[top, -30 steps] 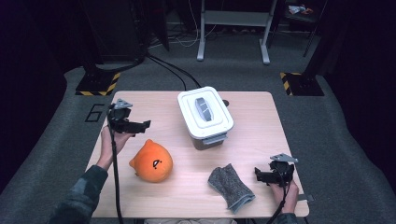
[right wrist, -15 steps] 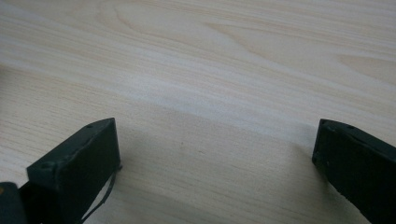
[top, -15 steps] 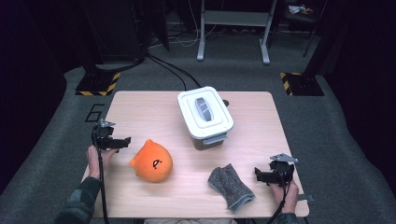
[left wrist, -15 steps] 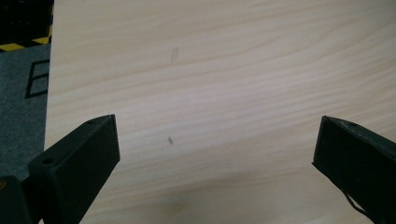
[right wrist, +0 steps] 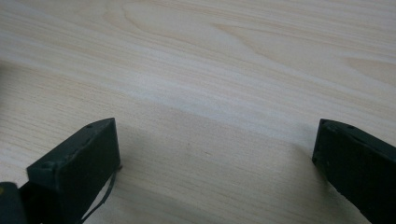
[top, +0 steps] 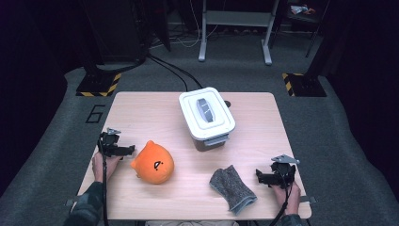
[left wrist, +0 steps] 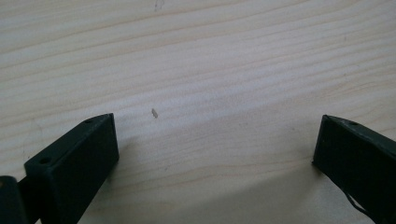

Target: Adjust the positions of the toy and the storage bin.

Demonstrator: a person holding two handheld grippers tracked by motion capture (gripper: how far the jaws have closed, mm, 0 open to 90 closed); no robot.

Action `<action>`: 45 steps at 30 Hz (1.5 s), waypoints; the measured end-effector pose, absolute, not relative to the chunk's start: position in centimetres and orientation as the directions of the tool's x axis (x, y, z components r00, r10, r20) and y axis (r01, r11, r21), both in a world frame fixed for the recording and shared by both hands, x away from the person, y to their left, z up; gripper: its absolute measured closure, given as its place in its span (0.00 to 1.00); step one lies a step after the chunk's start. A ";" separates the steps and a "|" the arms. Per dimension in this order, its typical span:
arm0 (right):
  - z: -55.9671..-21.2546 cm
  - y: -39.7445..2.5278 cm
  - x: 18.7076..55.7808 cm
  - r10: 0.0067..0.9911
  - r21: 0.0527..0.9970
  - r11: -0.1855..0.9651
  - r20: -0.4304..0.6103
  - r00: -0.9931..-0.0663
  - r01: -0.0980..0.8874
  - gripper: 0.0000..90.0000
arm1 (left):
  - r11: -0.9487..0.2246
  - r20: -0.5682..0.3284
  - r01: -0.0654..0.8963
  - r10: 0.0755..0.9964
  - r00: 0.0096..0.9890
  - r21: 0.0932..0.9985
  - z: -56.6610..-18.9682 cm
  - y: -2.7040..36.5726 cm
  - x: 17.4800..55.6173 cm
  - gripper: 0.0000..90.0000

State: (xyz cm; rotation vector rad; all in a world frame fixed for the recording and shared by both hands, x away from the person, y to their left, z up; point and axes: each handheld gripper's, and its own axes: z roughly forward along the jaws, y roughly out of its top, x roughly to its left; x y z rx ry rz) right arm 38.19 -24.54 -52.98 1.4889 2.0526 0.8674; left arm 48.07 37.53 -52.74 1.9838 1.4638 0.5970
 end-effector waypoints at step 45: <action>-39.0 -18.5 44.7 0.875 0.771 0.327 -0.028 -0.483 0.546 0.03 | -0.228 0.011 0.647 0.947 0.321 0.727 -53.1 37.4 48.0 0.00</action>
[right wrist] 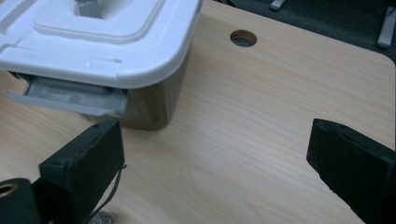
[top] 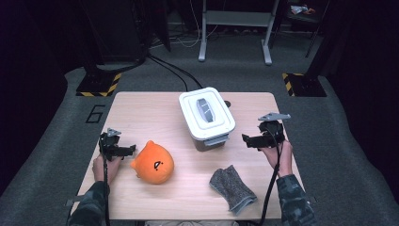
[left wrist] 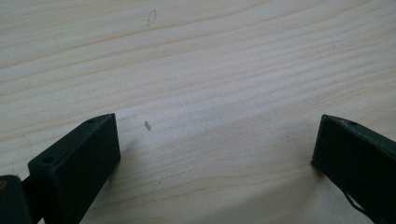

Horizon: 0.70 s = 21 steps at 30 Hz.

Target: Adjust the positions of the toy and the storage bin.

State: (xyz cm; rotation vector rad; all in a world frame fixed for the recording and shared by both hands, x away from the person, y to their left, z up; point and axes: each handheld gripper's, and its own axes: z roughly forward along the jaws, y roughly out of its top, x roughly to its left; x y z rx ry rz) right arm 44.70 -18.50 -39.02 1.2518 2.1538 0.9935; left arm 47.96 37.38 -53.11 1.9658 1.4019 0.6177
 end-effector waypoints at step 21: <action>-37.3 -11.1 50.0 0.812 0.766 0.374 0.002 -0.584 0.523 0.07 | -0.219 0.003 0.648 0.949 0.317 0.730 -53.1 37.3 48.0 0.00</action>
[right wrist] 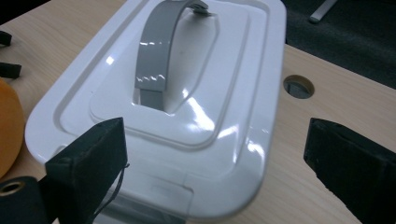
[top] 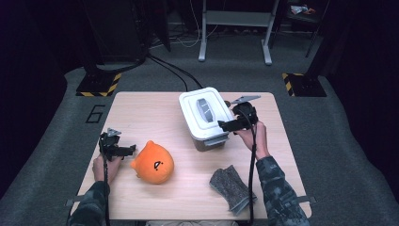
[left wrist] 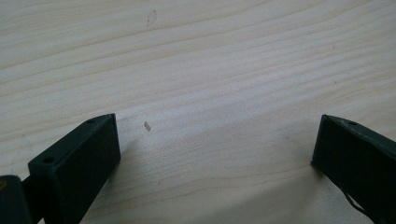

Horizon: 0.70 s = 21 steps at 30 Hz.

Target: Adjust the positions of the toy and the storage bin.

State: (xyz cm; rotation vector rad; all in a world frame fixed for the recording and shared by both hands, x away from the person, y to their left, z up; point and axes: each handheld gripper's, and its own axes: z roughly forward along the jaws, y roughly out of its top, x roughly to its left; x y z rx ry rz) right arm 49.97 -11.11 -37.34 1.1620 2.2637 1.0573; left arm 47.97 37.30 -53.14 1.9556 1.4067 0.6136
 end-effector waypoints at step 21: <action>-37.8 -4.5 52.1 0.763 0.743 0.502 -0.139 -0.632 0.443 0.60 | -0.220 0.004 0.648 0.948 0.317 0.730 -53.1 37.3 48.0 0.00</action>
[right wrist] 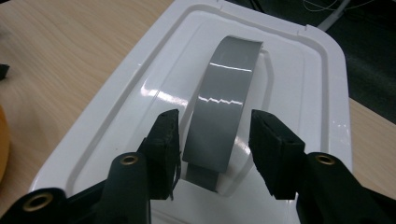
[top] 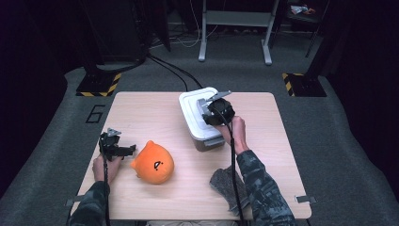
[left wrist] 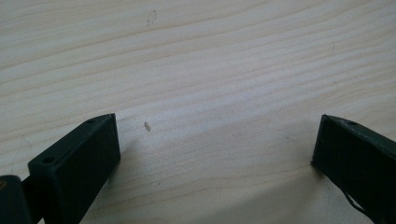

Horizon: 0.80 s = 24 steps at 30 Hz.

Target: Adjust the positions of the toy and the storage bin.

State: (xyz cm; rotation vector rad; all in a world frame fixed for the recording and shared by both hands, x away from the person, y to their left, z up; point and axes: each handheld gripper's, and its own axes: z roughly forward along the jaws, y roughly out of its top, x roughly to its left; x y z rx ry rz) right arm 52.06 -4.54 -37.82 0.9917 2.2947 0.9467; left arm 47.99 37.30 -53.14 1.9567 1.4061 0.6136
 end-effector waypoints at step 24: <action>-37.4 -6.6 52.1 0.770 0.700 0.511 -0.116 -0.627 0.499 0.72 | -0.219 0.004 0.648 0.948 0.317 0.730 -53.1 37.3 48.0 0.00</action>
